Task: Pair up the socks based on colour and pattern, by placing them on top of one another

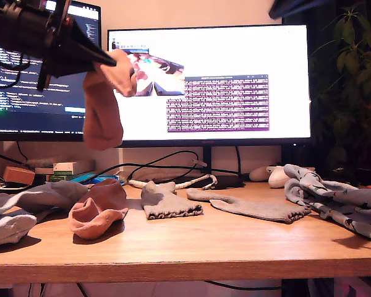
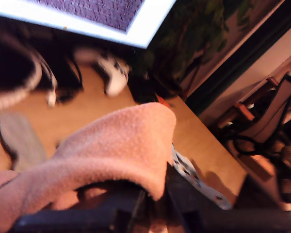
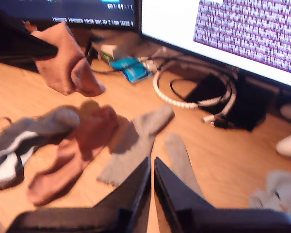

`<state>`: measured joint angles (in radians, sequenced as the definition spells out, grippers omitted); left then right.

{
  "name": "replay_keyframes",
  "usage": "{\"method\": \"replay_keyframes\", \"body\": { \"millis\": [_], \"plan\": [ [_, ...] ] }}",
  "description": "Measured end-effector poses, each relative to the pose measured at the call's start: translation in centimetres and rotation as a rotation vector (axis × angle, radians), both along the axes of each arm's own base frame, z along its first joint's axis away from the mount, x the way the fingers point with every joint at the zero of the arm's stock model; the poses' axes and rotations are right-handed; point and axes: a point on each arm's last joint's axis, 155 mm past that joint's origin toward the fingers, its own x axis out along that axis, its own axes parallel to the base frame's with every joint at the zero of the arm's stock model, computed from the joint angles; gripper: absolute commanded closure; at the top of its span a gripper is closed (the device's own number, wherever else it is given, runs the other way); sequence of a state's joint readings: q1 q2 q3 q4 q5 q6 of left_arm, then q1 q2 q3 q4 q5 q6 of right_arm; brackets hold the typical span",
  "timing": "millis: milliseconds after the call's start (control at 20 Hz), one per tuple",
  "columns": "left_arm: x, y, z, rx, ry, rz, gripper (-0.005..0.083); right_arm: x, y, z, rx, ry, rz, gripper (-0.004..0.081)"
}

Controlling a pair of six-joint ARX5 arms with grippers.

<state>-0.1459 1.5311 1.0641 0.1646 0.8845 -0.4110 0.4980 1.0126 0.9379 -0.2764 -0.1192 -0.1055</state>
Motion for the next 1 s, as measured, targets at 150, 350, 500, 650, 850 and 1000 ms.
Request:
{"method": "replay_keyframes", "body": {
  "millis": [150, 350, 500, 650, 850, 1000],
  "plan": [
    [1.9, -0.3, -0.6, 0.002, -0.007, -0.003, 0.0795, -1.9, -0.1, -0.6, -0.003, 0.0, 0.019, 0.0781],
    [4.1, -0.3, -3.7, 0.036, 0.016, -0.009, 0.0795, -3.2, -1.2, -0.1, 0.006, -0.025, 0.005, 0.0781],
    [4.2, -0.6, -6.0, 0.034, 0.089, -0.043, 0.0795, -3.8, -1.5, -0.3, 0.0, -0.014, 0.005, 0.0781],
    [2.3, -0.8, -8.2, 0.03, 0.245, -0.089, 0.0795, -4.0, -1.7, -0.3, -0.002, -0.012, 0.004, 0.0781],
    [-0.4, -0.5, -10.7, 0.039, 0.452, -0.112, 0.0795, -4.1, -1.8, -0.1, 0.001, -0.017, 0.003, 0.0781],
    [-2.5, 0.2, -12.7, 0.083, 0.575, -0.116, 0.0795, -4.1, -1.8, -0.1, 0.001, -0.018, 0.004, 0.0781]
  ]
}}
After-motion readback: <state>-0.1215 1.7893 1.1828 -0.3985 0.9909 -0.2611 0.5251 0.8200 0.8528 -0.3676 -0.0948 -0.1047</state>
